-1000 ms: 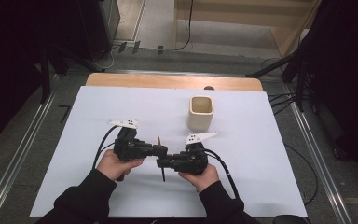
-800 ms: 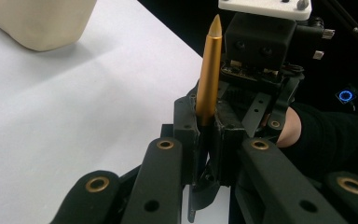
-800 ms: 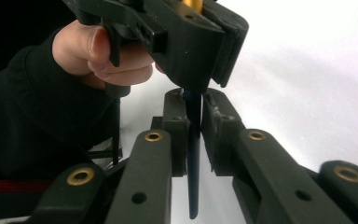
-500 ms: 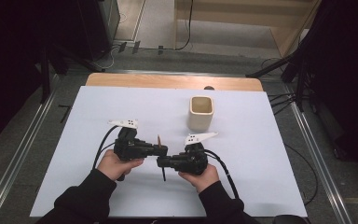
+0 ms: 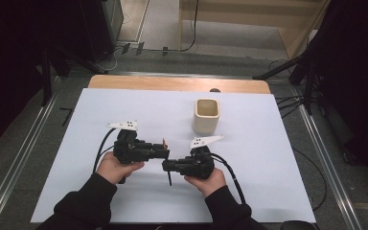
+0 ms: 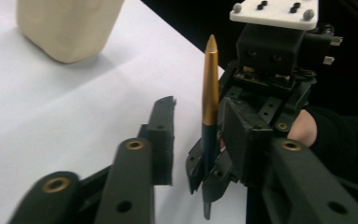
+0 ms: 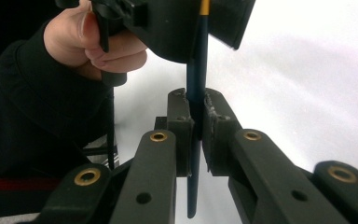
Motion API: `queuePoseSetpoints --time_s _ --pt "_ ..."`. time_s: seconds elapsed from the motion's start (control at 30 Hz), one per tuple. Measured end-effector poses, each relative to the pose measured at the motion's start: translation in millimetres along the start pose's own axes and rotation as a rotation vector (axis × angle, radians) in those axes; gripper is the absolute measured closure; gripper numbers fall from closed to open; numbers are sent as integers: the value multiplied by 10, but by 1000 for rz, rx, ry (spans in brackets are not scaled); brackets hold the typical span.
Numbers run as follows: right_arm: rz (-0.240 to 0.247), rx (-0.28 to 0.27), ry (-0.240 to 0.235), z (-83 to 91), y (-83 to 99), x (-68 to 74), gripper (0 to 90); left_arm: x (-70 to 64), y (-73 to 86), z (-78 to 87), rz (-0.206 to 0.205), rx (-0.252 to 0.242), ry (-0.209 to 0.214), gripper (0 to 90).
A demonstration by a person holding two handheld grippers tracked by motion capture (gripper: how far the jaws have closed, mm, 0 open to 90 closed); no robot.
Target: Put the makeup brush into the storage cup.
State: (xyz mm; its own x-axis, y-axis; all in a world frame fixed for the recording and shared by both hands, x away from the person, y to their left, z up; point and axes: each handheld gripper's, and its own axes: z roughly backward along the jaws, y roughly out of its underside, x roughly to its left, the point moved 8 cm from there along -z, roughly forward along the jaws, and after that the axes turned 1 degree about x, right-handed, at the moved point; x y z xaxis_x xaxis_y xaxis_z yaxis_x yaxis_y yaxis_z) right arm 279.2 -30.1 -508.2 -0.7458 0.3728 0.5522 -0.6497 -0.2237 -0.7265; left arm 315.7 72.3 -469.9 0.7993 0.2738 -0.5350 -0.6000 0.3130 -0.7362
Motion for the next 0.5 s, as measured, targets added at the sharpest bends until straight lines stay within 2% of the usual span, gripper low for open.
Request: queuePoseSetpoints --time_s 0.37,0.5 --pt "-3 9 29 21 11 -57 837 41 0 62 -10 -5 -40 498" --pt "-9 9 39 36 10 -79 837 56 15 85 -41 0 -68 457"
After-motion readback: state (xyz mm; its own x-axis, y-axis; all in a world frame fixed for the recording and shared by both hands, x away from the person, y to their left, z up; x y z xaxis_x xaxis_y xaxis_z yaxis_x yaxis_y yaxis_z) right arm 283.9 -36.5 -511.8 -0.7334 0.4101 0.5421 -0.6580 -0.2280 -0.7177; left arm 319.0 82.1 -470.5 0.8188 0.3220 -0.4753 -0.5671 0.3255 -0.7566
